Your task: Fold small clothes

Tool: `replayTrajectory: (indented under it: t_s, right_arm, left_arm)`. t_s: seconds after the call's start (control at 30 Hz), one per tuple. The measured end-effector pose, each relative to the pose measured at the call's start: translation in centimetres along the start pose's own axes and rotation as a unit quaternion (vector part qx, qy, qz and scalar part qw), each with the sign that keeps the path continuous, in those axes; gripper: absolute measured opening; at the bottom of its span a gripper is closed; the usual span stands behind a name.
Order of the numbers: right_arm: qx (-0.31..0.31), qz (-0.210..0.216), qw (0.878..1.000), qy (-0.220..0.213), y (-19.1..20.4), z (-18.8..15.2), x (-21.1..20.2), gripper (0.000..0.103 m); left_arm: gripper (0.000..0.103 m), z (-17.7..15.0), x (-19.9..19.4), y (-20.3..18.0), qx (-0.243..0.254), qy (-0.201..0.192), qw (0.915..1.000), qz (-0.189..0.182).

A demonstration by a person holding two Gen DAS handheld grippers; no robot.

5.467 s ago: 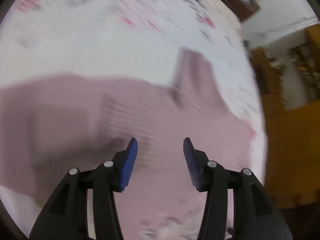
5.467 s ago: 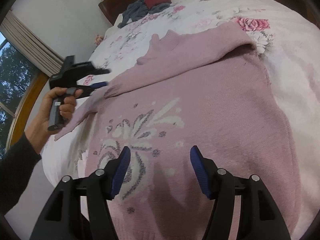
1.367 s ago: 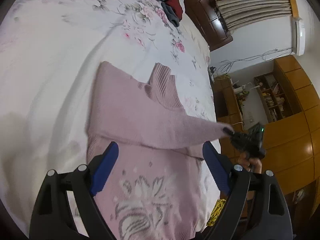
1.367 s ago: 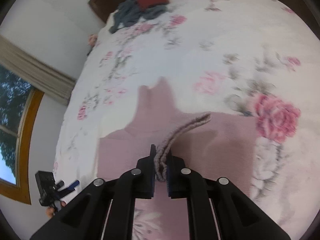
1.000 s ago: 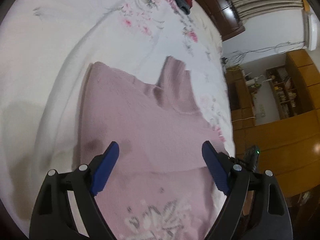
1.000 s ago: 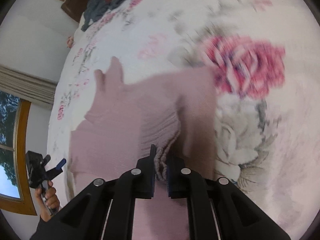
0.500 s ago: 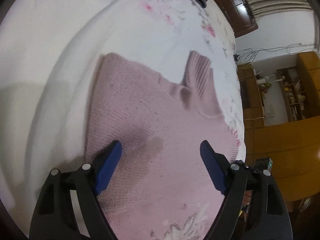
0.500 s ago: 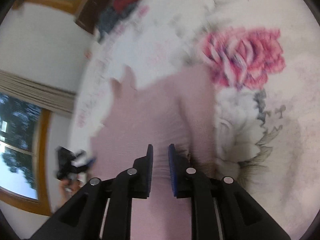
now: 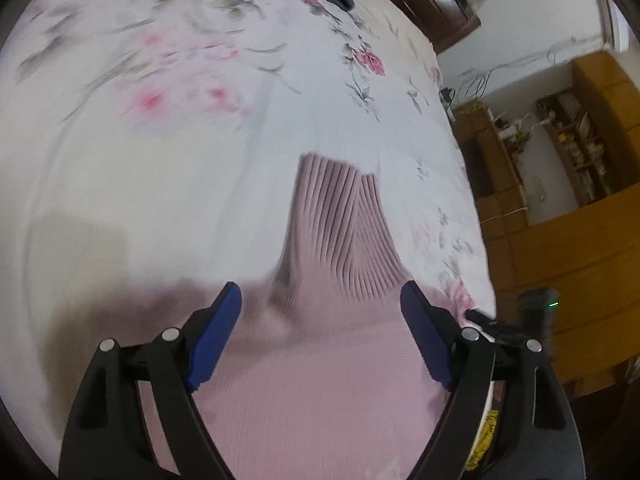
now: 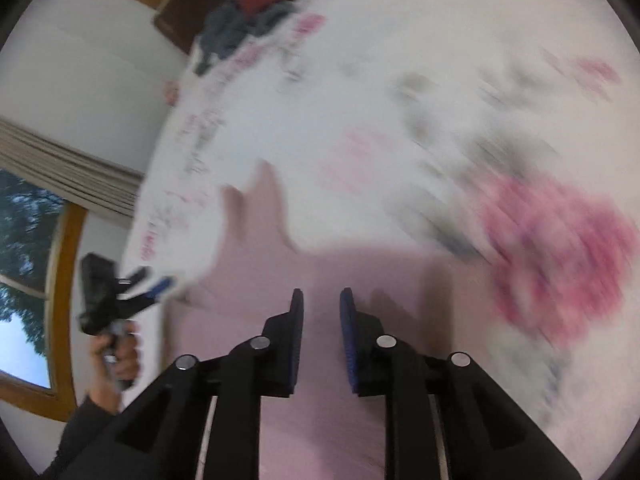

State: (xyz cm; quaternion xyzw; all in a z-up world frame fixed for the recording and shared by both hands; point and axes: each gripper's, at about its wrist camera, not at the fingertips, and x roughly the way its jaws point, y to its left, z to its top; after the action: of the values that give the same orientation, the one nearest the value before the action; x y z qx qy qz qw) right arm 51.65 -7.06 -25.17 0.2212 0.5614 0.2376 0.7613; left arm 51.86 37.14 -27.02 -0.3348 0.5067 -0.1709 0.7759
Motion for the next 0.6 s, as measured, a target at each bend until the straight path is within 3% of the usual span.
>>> replayTrajectory:
  t_s: [0.07, 0.2, 0.3, 0.53, 0.6]
  right_arm:
    - [-0.004, 0.013, 1.000, 0.007, 1.8, 2.4, 2.4, 0.029]
    - [-0.004, 0.016, 0.999, 0.027, 3.7, 5.6, 7.7, 0.030]
    - [-0.026, 0.002, 0.999, 0.040, 4.7, 6.9, 10.8, 0.030]
    - [-0.043, -0.024, 0.998, 0.042, 5.5, 9.0, 15.6, 0.033]
    - [-0.050, -0.030, 0.997, 0.047, 5.9, 9.3, 16.7, 0.035]
  left_arm:
    - [0.075, 1.9, 2.2, -0.8, 0.009, 0.001, 0.9999, 0.011]
    - [0.057, 4.5, 6.4, -0.8, 0.017, 0.024, 0.9989, 0.036]
    - [0.054, 6.1, 8.6, -0.1, 0.021, 0.034, 0.9983, 0.041]
    - [0.053, 7.5, 10.8, 0.7, 0.036, 0.039, 0.9986, -0.005]
    - [0.043, 7.5, 11.1, 0.8, 0.038, 0.040, 0.9984, -0.012]
